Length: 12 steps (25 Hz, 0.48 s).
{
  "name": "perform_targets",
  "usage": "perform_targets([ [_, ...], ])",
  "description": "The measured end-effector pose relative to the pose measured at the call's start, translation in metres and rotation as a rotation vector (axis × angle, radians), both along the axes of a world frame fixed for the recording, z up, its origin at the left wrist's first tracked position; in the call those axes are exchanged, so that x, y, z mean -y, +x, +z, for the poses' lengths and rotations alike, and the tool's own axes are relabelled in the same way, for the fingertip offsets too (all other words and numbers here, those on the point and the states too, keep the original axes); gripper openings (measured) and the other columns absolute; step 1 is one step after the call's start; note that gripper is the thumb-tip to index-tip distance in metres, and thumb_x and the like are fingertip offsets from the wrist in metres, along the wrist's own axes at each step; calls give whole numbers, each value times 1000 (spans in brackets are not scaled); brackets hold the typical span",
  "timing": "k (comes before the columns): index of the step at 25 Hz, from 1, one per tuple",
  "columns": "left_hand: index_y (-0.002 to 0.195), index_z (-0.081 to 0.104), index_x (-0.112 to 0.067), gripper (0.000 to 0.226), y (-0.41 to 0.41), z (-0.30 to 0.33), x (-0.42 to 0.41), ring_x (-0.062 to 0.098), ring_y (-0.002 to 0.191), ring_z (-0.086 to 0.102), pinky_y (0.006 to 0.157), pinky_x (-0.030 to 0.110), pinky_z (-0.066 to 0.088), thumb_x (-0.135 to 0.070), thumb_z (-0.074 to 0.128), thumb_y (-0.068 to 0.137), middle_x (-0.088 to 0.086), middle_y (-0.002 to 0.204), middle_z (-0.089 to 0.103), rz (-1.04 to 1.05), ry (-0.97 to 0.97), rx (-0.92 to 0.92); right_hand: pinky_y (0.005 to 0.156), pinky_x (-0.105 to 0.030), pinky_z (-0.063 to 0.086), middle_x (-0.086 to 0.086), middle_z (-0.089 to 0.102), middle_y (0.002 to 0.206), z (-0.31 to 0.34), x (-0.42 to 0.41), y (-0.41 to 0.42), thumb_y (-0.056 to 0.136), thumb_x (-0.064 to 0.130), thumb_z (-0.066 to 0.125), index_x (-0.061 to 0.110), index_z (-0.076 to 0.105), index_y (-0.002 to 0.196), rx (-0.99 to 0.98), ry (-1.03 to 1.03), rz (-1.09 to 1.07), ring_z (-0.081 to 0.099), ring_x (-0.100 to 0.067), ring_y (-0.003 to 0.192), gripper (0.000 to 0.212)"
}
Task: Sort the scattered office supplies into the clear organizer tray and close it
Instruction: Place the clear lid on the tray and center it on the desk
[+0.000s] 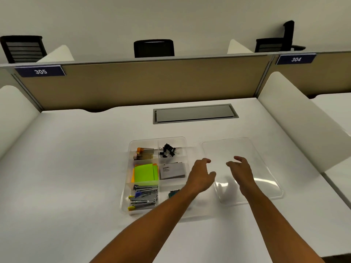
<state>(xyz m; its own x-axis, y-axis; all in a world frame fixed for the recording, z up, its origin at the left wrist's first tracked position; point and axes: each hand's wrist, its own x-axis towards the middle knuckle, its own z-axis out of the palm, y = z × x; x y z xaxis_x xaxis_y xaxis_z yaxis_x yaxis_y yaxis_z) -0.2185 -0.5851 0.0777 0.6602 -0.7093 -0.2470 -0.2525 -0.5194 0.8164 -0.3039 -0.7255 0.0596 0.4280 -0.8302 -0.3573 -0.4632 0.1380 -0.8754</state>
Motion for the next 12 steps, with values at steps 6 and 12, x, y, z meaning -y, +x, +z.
perform_targets([
  [6, 152, 15, -22, 74, -40, -39, 20, 26, 149, 11, 119, 42, 20, -33, 58, 92, 5, 163, 6, -264, 256, 181, 100, -49, 41, -18, 48, 136, -42, 27, -54, 83, 22, 67, 15, 47, 135, -403, -441, 92, 48, -40, 121, 56],
  [12, 153, 10, -22, 77, -52, -58, 25, 30, 150, -2, 119, 46, 12, -34, 56, 93, 11, 162, -6, -456, 413, 315, 111, -54, 29, -23, 25, 153, -53, 63, -90, 82, 42, 70, 10, 30, 147, -695, -455, 83, 21, -45, 141, 82],
])
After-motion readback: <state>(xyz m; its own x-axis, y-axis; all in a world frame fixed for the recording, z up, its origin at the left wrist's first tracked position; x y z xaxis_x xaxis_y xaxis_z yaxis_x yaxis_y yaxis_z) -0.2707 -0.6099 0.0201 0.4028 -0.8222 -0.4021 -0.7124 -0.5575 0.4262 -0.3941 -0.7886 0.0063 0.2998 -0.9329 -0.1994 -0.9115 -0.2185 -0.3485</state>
